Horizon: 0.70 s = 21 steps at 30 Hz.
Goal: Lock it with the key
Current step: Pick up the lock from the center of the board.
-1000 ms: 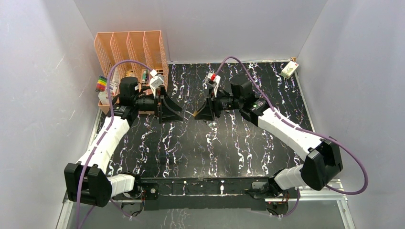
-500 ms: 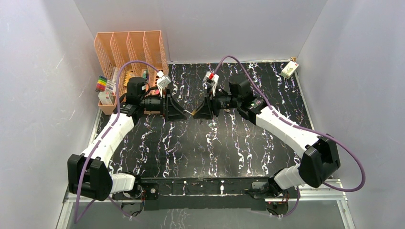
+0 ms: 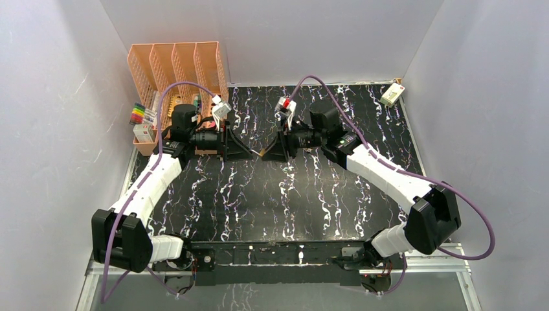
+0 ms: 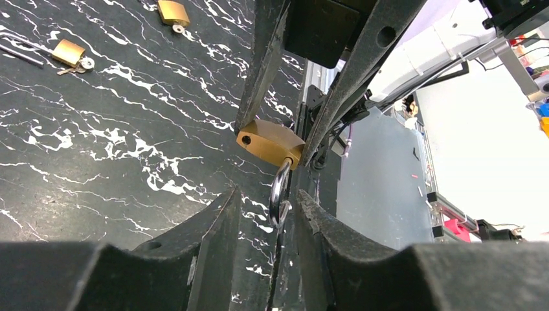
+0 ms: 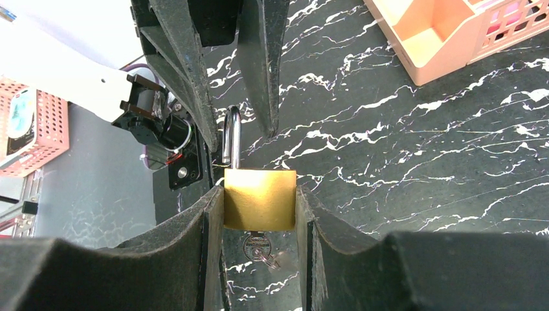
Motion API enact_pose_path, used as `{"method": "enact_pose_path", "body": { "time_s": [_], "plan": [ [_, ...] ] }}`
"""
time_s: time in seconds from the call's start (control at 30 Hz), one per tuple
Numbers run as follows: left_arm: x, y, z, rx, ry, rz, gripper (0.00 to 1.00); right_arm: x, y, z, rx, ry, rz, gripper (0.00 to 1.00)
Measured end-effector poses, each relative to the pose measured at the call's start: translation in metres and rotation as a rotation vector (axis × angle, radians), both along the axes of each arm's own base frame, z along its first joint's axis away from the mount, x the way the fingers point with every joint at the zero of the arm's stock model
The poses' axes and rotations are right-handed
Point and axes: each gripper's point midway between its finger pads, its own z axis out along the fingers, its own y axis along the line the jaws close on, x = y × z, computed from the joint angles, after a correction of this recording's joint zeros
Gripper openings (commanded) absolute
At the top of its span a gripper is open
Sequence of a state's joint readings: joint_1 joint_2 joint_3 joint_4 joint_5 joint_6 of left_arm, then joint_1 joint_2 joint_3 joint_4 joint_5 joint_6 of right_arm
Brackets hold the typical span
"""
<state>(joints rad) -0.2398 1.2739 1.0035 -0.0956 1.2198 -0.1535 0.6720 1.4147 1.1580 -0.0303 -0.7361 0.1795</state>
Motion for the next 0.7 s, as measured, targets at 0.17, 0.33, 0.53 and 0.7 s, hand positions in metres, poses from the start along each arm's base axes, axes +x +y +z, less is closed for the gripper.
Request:
{"method": "enact_pose_path", "body": {
  "time_s": [0.17,0.33,0.53,0.7],
  "plan": [
    [0.000,-0.001,0.003,-0.008,-0.007,-0.004,0.28,-0.001,0.001,0.000,0.000,0.000,0.003,0.38],
    [-0.002,-0.001,0.006,-0.023,-0.008,-0.021,0.00,-0.001,0.001,0.000,-0.001,-0.003,0.004,0.38],
    [-0.003,-0.002,0.008,-0.029,-0.017,-0.028,0.00,-0.001,0.001,0.000,-0.001,-0.002,0.005,0.54],
    [0.001,-0.003,0.015,-0.042,-0.052,-0.016,0.00,0.000,0.001,0.006,0.007,-0.037,0.016,0.99]
  ]
}}
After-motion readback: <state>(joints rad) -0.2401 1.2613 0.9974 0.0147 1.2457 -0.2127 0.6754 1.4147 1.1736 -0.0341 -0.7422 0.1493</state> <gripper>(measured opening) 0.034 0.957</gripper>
